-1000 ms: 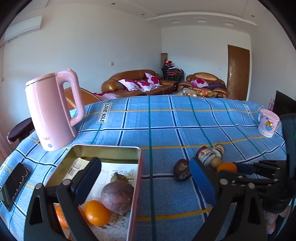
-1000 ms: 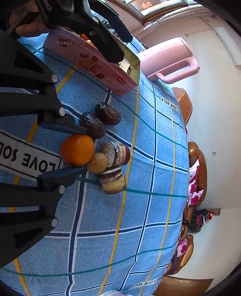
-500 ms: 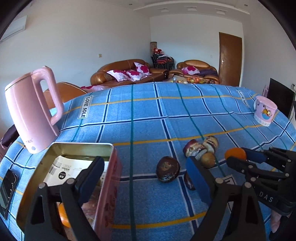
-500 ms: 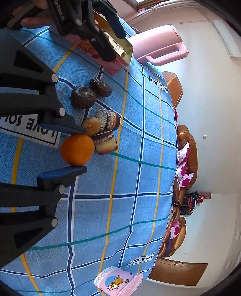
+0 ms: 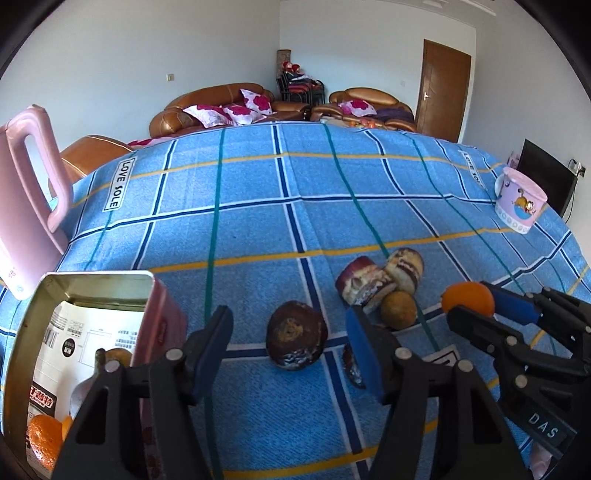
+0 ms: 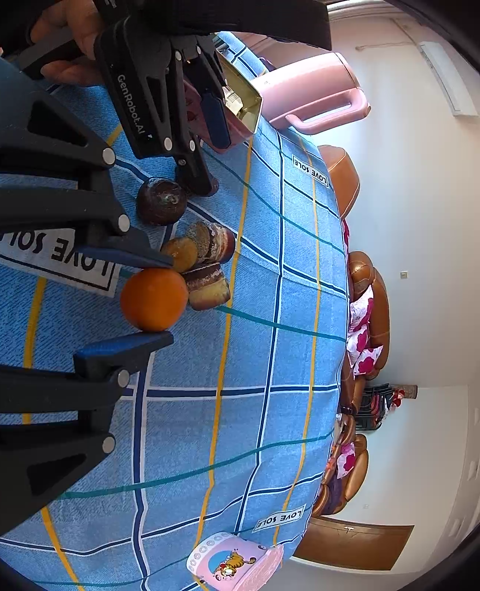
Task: Organize fruits
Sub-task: 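Grasp the dark brown round fruit with the left tool, then lift the brown fruit with the left tool while the right tool lifts the orange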
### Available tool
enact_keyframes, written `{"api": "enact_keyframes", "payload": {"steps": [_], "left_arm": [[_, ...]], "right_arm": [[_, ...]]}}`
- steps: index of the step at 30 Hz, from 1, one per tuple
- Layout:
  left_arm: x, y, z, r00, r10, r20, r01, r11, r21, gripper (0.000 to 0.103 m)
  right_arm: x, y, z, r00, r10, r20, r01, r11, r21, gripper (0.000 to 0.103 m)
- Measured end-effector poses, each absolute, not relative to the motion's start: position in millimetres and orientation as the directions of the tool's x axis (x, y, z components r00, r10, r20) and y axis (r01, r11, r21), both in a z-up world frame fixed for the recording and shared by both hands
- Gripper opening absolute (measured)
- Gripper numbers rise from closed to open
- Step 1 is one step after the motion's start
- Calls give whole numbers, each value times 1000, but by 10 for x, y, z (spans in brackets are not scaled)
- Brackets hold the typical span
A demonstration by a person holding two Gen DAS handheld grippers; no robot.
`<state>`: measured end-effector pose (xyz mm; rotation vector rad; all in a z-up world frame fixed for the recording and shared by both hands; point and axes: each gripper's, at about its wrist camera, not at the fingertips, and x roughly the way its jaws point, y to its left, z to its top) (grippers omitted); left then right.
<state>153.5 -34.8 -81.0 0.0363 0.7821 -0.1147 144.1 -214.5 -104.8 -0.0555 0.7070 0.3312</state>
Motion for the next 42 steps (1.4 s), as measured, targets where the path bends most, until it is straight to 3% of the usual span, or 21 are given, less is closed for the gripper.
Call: {"api": "enact_keyframes", "payload": {"steps": [5, 13, 15, 42], "left_arm": [[1608, -349, -853, 678, -89, -730, 115, 993, -15, 45], [1672, -215, -942, 629, -153, -762, 92, 988, -123, 45], [1666, -209, -946, 625, -178, -760, 107, 984, -142, 38], [1336, -246, -640, 786, -131, -604, 118, 991, -60, 37]], "right_arm": [[1456, -2145, -1054, 704, 279, -653, -317, 946, 63, 36], [1455, -2140, -1054, 704, 276, -655, -317, 947, 58, 36], [1456, -2139, -1055, 702, 276, -657, -317, 947, 59, 36], [1294, -2168, -930, 760, 315, -568, -344, 937, 60, 36]]}}
